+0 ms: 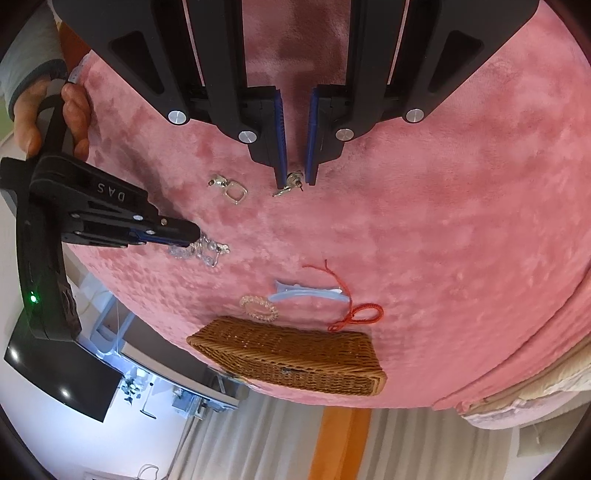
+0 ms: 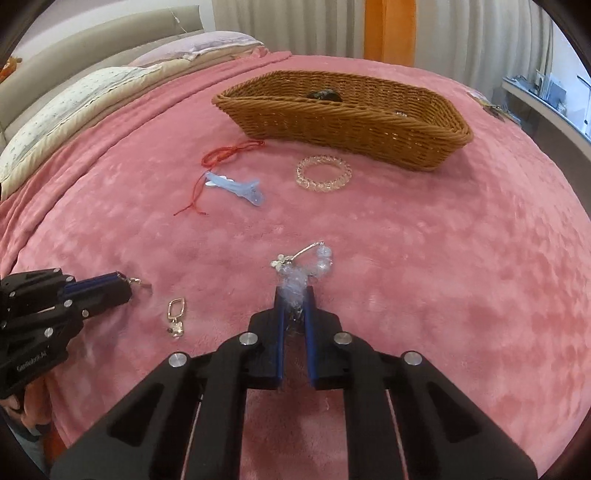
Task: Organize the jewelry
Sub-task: 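Grasp a small silver charm with the left tool while the right tool regrasps the charm bracelet, then carry the charm and charm bracelet into the basket and open both tools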
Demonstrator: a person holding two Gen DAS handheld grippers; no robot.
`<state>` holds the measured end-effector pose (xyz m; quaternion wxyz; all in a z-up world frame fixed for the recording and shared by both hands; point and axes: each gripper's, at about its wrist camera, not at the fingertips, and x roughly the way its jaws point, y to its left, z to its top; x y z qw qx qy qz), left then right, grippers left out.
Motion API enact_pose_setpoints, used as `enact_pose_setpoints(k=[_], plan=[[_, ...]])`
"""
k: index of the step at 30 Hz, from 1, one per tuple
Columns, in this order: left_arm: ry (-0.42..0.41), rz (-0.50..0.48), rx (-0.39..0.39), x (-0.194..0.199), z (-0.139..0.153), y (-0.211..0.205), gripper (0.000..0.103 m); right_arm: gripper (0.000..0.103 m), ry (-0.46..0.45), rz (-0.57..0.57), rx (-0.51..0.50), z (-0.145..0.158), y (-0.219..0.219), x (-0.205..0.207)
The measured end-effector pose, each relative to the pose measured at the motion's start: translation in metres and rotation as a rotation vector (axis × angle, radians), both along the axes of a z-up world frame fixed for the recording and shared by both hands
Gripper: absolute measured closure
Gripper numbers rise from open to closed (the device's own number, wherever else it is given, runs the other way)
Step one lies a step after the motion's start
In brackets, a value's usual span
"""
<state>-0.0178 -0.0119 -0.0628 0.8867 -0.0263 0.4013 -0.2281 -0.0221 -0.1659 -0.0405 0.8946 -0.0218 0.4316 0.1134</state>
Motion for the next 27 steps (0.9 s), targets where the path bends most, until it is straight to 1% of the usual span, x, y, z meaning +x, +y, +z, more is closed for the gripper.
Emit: enact_pose_setpoints(k=[2,5,9,16,21,24,27], plan=[[-0.008,0.005,-0.004,-0.001,0.004,0.001,0.095,0.095,-0.009,-0.012,0.021,0.003,-0.002,-0.001],[-0.028,0.008,-0.010,-0.001,0.011,0.002,0.095,0.095,-0.021,-0.028,0.081,0.013,-0.012,-0.002],[-0.064,0.008,-0.030,0.001,0.028,0.006,0.095,0.095,-0.040,-0.033,0.124,0.029,-0.022,-0.002],[-0.163,0.000,-0.035,0.013,0.070,0.005,0.095,0.095,-0.136,-0.042,0.130,0.074,-0.028,0.001],[-0.227,0.007,-0.047,0.038,0.100,-0.006,0.095,0.095,-0.200,-0.052,0.132,0.108,-0.037,0.018],[-0.277,0.004,-0.051,0.061,0.120,-0.017,0.095,0.095,-0.251,-0.059,0.123,0.132,-0.039,0.037],[-0.297,-0.006,-0.081,0.088,0.134,-0.025,0.095,0.095,-0.288,-0.067,0.117,0.149,-0.041,0.062]])
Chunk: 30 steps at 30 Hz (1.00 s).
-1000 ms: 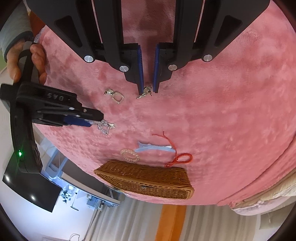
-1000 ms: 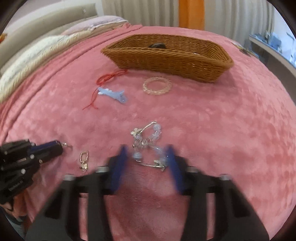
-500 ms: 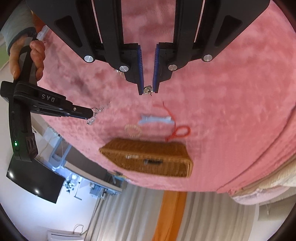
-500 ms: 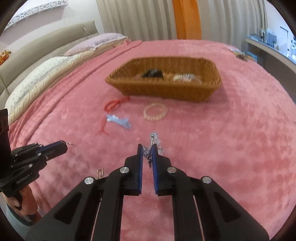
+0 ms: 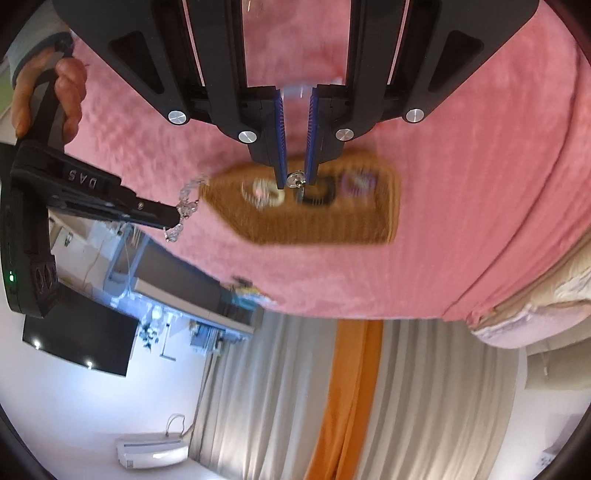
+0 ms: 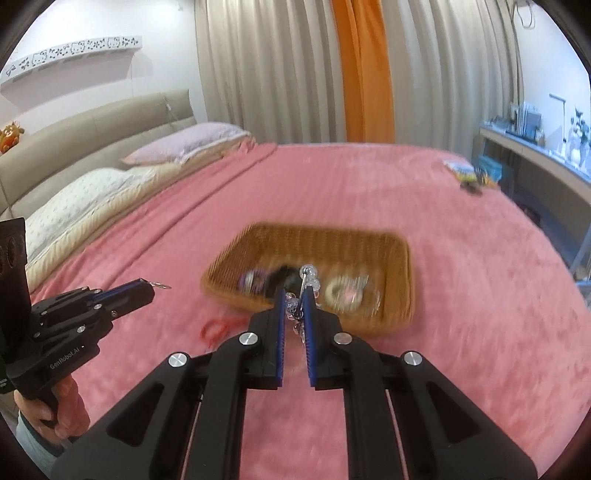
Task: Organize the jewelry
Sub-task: 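Carry the charm and charm bracelet into the basket and open both tools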
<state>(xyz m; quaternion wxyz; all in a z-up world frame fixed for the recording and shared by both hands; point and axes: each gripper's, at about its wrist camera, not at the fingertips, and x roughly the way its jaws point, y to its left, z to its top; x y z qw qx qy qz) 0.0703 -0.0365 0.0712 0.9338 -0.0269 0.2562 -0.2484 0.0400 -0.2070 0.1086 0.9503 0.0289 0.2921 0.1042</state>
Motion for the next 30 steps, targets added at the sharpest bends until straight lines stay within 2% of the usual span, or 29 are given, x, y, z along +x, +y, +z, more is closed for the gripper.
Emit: enact_pose_setpoints(k=[5,9,11,18,24,25,27,28,29,30], plan=[[0.005,-0.026,-0.081,0.054,0.008,-0.011,0.095,0.095,0.004,-0.012,0.035,0.002,-0.007,0.050],[0.048,-0.068,-0.177,0.091,-0.003,-0.014,0.095,0.095,0.055,-0.020,0.097,-0.017,-0.016,0.091],[0.078,-0.054,-0.196,0.110,-0.016,-0.015,0.095,0.095,0.084,-0.039,0.121,-0.031,-0.020,0.110],[0.152,-0.012,-0.171,0.145,-0.066,-0.023,0.095,0.095,0.152,-0.072,0.128,-0.082,-0.023,0.143],[0.178,0.007,-0.129,0.154,-0.083,-0.022,0.094,0.095,0.185,-0.070,0.112,-0.104,-0.020,0.148],[0.178,0.009,-0.131,0.154,-0.083,-0.021,0.093,0.095,0.190,-0.068,0.109,-0.105,-0.018,0.148],[0.181,0.012,-0.144,0.152,-0.082,-0.016,0.073,0.094,0.190,-0.063,0.115,-0.105,-0.020,0.147],[0.177,0.019,-0.158,0.151,-0.080,-0.013,0.060,0.090,0.190,-0.067,0.116,-0.105,-0.020,0.146],[0.167,0.029,-0.168,0.149,-0.079,-0.010,0.058,0.087,0.191,-0.070,0.122,-0.104,-0.022,0.145],[0.161,0.031,-0.175,0.147,-0.077,-0.007,0.058,0.078,0.189,-0.071,0.130,-0.104,-0.024,0.145]])
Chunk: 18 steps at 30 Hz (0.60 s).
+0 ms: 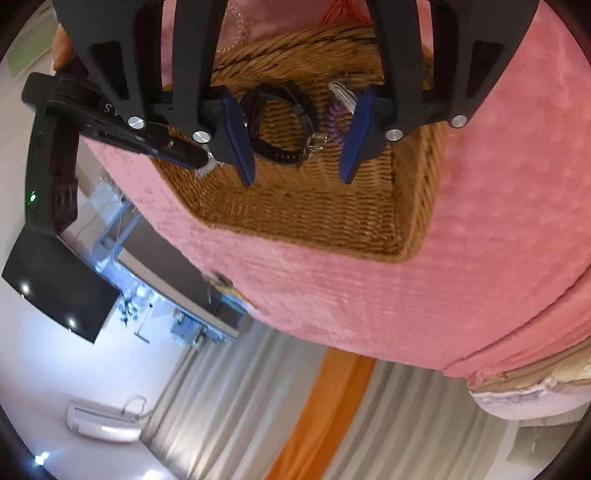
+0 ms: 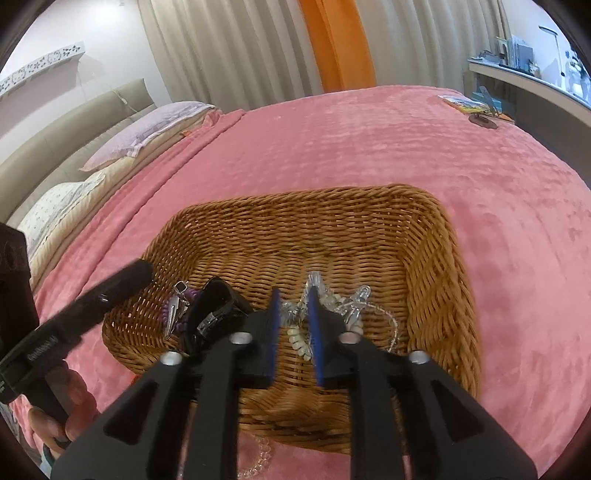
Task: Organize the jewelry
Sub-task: 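Carry the charm and charm bracelet into the basket and open both tools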
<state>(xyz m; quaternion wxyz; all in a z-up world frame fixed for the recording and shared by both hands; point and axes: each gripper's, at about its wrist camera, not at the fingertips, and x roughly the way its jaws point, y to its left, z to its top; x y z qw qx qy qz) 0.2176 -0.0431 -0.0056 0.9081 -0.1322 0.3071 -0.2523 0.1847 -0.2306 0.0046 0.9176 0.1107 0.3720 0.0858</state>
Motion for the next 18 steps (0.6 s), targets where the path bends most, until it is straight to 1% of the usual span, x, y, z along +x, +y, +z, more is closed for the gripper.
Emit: enact_pose_setpoints(k=[1,5,8,10,14,16,18], plan=[[-0.003,0.001,-0.010,-0.002,0.002,0.003,0.058,0.072,-0.006,-0.005,0.011,0.000,-0.002,-0.002],[-0.021,0.014,-0.022,-0.012,0.007,0.008,0.058,0.072,-0.029,-0.024,0.037,0.005,-0.010,-0.009],[-0.033,0.027,-0.020,-0.026,0.013,0.012,0.058,0.067,-0.048,-0.040,0.058,0.011,-0.015,-0.021],[-0.041,0.033,-0.019,-0.037,0.018,0.016,0.058,0.065,-0.068,-0.052,0.052,0.017,-0.015,-0.036],[-0.054,0.045,-0.023,-0.070,0.024,0.030,0.058,0.065,-0.098,-0.049,0.030,0.025,-0.006,-0.068],[-0.053,0.062,-0.011,-0.088,0.022,0.038,0.058,0.065,-0.104,-0.043,0.002,0.024,0.002,-0.086],[-0.034,0.070,-0.008,-0.102,0.017,0.045,0.058,0.065,-0.096,-0.029,-0.014,0.019,0.010,-0.098]])
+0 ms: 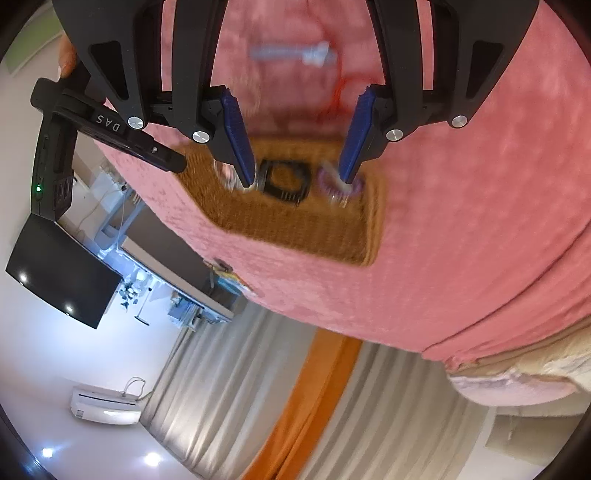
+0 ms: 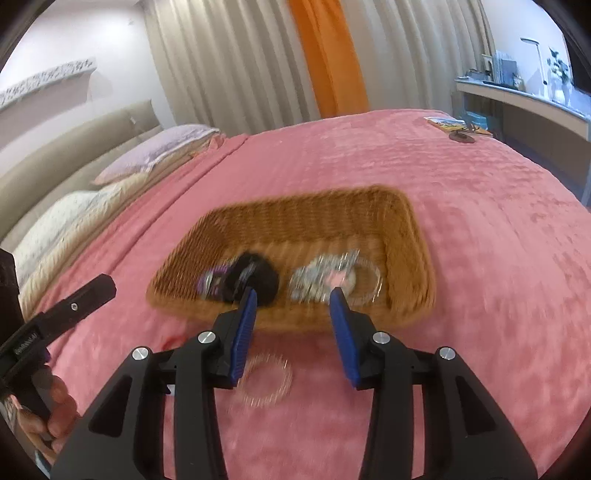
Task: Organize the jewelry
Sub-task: 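Carry the charm and charm bracelet into the basket and open both tools, then grasp the red string cord with the left tool while the right tool grasps the clear bead bracelet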
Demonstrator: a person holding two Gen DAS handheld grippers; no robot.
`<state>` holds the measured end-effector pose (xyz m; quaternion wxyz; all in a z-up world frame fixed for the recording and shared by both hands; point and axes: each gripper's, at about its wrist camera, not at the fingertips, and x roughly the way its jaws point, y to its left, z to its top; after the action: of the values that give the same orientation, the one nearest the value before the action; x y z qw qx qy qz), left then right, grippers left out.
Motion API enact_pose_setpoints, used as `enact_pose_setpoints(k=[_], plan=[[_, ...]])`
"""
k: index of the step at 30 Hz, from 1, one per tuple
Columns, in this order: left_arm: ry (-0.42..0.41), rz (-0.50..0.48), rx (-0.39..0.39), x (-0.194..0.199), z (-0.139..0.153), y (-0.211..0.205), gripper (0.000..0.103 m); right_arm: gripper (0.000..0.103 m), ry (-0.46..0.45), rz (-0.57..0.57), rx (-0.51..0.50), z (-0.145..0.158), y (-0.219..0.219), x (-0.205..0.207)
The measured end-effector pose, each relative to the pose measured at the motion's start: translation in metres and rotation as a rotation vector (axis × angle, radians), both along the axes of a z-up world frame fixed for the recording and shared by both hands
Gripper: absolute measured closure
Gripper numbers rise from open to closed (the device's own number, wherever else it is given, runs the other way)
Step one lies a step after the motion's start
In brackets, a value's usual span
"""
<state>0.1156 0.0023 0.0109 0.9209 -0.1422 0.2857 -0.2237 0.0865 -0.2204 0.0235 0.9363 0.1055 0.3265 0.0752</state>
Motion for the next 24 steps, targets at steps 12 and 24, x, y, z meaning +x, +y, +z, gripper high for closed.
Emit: enact_pose_setpoints(k=[12,24], plan=[[0.148,-0.018,0.057,-0.035,-0.045,0.000,0.058,0.065,0.159,0.008,-0.076,-0.058,0.027,-0.006],[0.224,0.052,0.202,0.003,-0.056,-0.003,0.058,0.065,0.201,0.003,-0.113,-0.069,0.032,0.007]])
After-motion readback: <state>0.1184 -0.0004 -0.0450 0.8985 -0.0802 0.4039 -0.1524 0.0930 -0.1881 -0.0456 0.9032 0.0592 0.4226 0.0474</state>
